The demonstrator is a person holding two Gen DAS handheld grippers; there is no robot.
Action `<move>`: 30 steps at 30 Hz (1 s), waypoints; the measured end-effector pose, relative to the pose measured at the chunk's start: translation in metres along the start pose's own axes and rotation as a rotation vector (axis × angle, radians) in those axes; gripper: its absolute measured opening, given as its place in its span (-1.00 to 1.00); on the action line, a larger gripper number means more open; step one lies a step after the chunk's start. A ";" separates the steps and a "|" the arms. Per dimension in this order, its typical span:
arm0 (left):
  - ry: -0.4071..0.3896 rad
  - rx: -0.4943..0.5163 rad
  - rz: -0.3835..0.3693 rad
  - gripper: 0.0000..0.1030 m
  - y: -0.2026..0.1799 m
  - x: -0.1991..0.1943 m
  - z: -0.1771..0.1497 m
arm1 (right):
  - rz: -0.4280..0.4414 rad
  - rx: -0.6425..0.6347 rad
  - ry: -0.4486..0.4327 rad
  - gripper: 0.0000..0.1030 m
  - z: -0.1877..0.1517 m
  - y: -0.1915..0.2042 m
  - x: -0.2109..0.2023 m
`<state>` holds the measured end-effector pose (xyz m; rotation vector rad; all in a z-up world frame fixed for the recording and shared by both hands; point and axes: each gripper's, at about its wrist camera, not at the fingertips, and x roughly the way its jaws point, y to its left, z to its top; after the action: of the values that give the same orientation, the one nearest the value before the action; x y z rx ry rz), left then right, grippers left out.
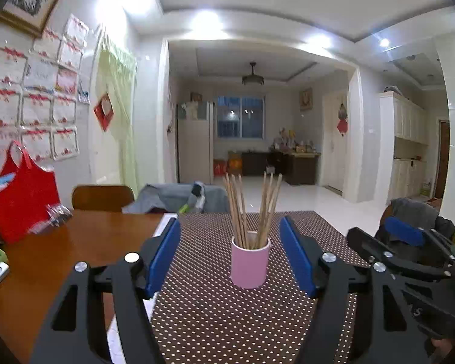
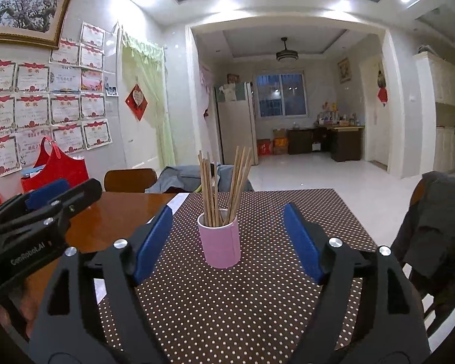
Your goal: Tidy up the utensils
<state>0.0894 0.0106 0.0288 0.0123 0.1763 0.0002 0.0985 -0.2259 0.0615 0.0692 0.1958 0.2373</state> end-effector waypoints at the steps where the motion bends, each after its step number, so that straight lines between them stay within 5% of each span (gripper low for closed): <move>1: -0.006 0.002 0.002 0.33 0.001 -0.003 0.001 | -0.001 -0.002 -0.006 0.51 0.000 0.002 -0.005; 30: -0.053 0.021 -0.013 0.34 0.000 -0.053 -0.007 | -0.023 -0.041 -0.078 0.72 -0.004 0.024 -0.065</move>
<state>0.0363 0.0110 0.0313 0.0320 0.1234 -0.0153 0.0306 -0.2176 0.0717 0.0357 0.1138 0.2149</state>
